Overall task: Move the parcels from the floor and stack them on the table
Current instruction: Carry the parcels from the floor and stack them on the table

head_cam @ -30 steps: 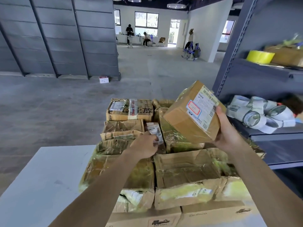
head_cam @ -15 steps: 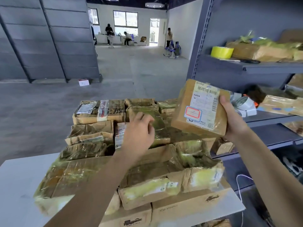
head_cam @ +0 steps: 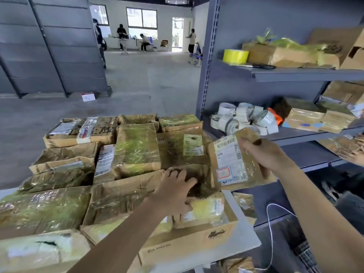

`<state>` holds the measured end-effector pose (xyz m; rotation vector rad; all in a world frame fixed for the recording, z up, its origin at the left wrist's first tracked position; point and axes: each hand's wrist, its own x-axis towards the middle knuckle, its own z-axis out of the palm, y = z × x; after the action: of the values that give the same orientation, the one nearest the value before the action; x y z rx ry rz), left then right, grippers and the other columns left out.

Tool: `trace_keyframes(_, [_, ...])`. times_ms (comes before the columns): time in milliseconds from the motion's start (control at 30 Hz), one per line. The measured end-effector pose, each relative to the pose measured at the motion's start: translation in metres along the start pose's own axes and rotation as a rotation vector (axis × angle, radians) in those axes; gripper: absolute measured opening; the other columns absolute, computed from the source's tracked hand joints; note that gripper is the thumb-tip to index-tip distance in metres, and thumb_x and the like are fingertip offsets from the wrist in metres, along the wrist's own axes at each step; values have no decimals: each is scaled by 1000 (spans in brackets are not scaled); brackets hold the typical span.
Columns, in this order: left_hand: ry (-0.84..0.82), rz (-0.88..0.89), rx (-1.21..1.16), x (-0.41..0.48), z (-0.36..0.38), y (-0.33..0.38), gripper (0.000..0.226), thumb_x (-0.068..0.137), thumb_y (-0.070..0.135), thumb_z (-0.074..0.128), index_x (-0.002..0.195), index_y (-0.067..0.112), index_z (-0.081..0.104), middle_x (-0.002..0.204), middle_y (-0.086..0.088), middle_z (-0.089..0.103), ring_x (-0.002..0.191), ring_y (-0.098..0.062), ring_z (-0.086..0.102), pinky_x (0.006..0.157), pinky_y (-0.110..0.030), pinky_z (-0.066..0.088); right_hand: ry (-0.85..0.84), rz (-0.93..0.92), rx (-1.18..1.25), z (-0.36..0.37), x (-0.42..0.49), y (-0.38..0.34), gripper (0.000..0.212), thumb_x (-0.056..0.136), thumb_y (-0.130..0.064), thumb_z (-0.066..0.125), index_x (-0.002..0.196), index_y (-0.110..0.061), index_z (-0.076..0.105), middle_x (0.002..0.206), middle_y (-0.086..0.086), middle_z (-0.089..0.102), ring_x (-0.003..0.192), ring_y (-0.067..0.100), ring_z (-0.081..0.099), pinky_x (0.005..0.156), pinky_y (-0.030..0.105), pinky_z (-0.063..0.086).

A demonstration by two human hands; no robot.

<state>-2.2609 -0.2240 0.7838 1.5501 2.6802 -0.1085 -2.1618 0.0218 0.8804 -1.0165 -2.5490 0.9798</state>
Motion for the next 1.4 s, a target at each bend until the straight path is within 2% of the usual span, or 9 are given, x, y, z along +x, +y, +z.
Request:
trace_keyframes(67, [18, 1, 18, 0, 2, 1, 68, 81, 53, 56, 140, 30, 32, 137, -12, 36, 125, -35, 36, 109, -47, 22, -19, 40, -20, 1, 5, 6, 66, 76, -77, 48, 100, -17, 65, 101, 7, 63, 87, 24, 57, 65, 32, 39])
trace_keyframes(267, [76, -9, -7, 0, -1, 1, 62, 79, 50, 58, 136, 32, 41, 140, -9, 35, 131, -30, 30, 107, -45, 26, 3, 110, -321, 9, 11, 18, 87, 73, -78, 52, 123, -8, 58, 122, 16, 57, 112, 35, 55, 93, 41, 49])
trace_keyframes(467, [83, -21, -23, 0, 0, -1, 60, 79, 48, 59, 135, 32, 47, 141, -10, 35, 130, -29, 30, 107, -45, 24, -130, 140, -556, 71, -2, 21, 98, 79, -79, 45, 137, 0, 45, 147, 19, 34, 129, 42, 39, 98, 48, 46])
trace_keyframes(867, [65, -29, -40, -7, 3, -9, 61, 80, 55, 56, 136, 33, 47, 139, -10, 36, 129, -30, 30, 106, -45, 24, -167, 107, -696, 99, 5, -1, 97, 86, -76, 36, 145, 1, 34, 147, 18, 27, 125, 40, 37, 84, 45, 45])
trace_keyframes(967, [72, -25, -42, -8, 4, -10, 61, 81, 55, 54, 137, 33, 45, 139, -10, 35, 131, -30, 27, 107, -46, 24, -227, 68, -695, 103, 6, -1, 101, 87, -79, 25, 141, 5, 39, 150, 21, 23, 119, 38, 46, 92, 46, 48])
trace_keyframes(1133, [121, -20, -96, -10, 6, -10, 59, 84, 60, 47, 136, 32, 47, 144, -7, 31, 137, -29, 18, 109, -47, 21, -181, 1, -474, 84, 13, 10, 70, 99, -55, 31, 134, 4, 46, 137, 27, 44, 104, 35, 60, 80, 37, 48])
trace_keyframes(1200, [159, -8, -130, -11, 5, -11, 57, 85, 63, 46, 132, 32, 54, 149, -3, 26, 142, -25, 8, 110, -49, 20, -121, -76, -437, 82, 13, 15, 58, 102, -38, 38, 147, -2, 29, 138, 24, 42, 116, 37, 54, 89, 39, 46])
trace_keyframes(1267, [160, -3, -154, -11, 3, -11, 56, 84, 64, 47, 129, 31, 57, 151, -1, 24, 144, -22, 1, 111, -49, 20, -126, -134, -424, 83, 10, 16, 53, 102, -34, 39, 146, -6, 30, 141, 21, 38, 125, 37, 47, 98, 41, 42])
trace_keyframes(1400, [210, -18, -157, -10, -5, -7, 64, 84, 69, 40, 130, 26, 54, 141, -2, 36, 139, -19, 14, 109, -43, 24, -116, -193, -457, 80, 6, 15, 55, 100, -40, 42, 148, -15, 31, 148, 16, 31, 134, 38, 38, 104, 47, 40])
